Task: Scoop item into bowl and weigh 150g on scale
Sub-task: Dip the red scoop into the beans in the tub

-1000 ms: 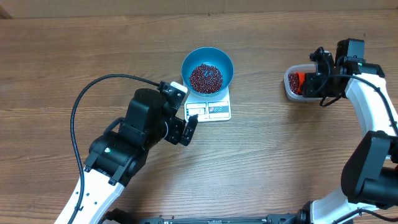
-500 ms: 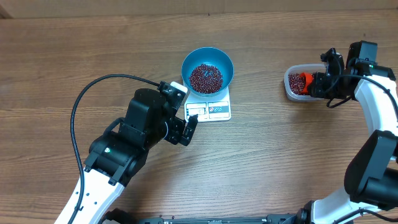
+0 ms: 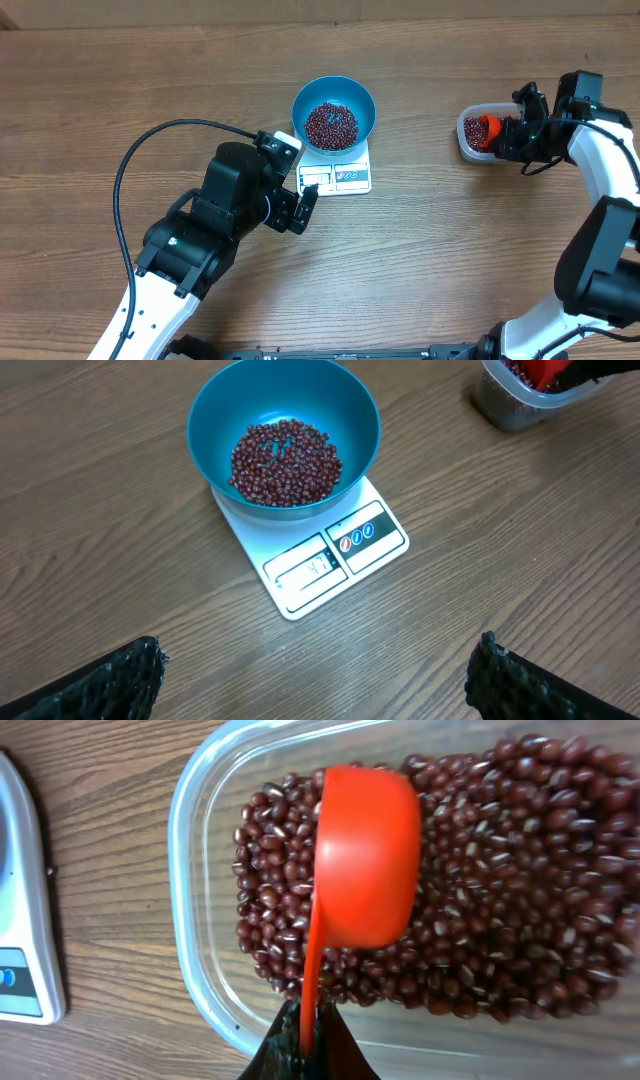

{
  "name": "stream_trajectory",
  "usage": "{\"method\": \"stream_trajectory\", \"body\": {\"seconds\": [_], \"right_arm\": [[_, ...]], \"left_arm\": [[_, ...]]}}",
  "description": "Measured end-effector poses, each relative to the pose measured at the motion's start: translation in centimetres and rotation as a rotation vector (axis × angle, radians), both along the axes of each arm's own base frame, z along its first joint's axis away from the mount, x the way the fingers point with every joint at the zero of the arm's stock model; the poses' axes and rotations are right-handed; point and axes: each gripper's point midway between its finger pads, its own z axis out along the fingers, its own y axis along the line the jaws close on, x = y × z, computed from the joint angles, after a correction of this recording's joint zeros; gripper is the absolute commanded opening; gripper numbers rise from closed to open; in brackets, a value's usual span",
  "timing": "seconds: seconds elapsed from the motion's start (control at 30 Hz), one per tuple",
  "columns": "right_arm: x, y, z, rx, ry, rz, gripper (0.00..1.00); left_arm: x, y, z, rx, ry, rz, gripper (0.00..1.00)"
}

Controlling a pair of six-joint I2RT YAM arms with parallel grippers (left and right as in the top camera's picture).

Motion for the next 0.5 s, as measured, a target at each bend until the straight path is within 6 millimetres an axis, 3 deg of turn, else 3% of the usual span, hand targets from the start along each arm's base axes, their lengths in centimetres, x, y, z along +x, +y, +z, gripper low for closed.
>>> {"method": "stream_trajectory", "body": {"seconds": [0.5], "right_arm": [[-0.4,-1.4,0.5,0.194,-0.034,-0.051,0.04]], "left_arm": [[0.0,0.0,0.0,0.0,0.0,0.0,0.99]]}}
